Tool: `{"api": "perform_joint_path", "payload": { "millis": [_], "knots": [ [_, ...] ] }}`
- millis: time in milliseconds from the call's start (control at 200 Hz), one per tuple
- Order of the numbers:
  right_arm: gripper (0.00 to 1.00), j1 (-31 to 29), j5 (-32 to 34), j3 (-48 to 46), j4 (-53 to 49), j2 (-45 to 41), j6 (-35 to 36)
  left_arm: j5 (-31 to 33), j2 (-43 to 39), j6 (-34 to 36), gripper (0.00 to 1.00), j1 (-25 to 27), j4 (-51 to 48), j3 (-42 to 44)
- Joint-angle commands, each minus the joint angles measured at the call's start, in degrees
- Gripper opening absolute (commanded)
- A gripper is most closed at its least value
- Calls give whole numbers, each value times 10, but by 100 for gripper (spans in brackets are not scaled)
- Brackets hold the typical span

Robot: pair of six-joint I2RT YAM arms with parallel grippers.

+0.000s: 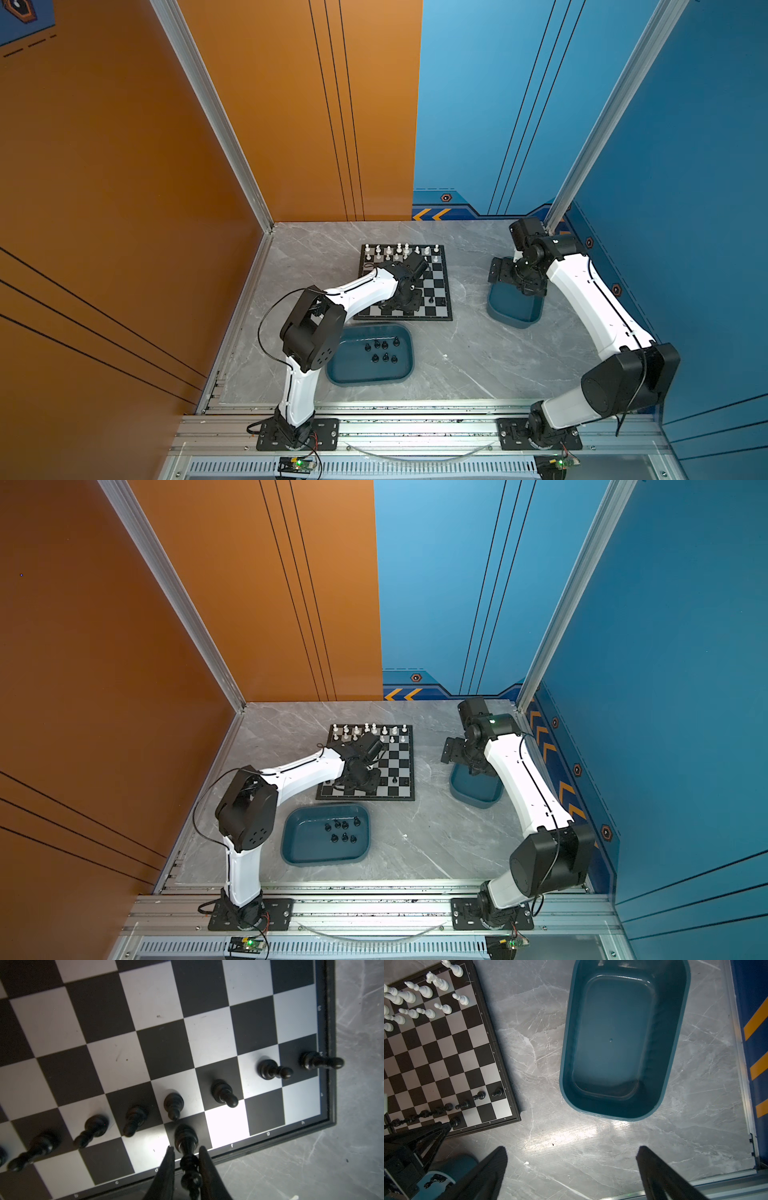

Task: Set up the chess pieces on the board
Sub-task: 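Open the left gripper and swing it back over the black piece tray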

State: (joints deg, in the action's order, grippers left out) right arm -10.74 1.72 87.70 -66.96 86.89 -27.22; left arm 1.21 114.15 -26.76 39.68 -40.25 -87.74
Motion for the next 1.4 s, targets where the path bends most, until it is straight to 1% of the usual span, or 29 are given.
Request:
{"api": "perform_joint_path", "payload": {
  "millis": [0,315,596,886,1071,1192,1302,1397],
  "knots": [
    [100,-2,15,17,-17,6,-1,1,-8,1,26,-6,-9,5],
    [100,-1,13,17,-17,5,3,-1,-22,-8,34,-6,-9,4],
    [100,1,17,14,-18,-3,6,7,-43,-12,36,-3,-7,-1],
    [100,2,16,12,-16,-18,9,4,-79,-9,41,-5,-8,-26],
    [100,1,9,11,-10,-30,7,28,-143,-19,42,-20,-13,-21],
    [100,-1,-2,9,-4,-37,7,64,-207,-26,43,-39,-26,6],
    [100,-10,-9,10,0,-39,7,93,-279,-39,45,-67,-48,58],
    [100,-25,-10,11,2,-40,8,112,-353,-56,46,-94,-64,128]
  ]
}}
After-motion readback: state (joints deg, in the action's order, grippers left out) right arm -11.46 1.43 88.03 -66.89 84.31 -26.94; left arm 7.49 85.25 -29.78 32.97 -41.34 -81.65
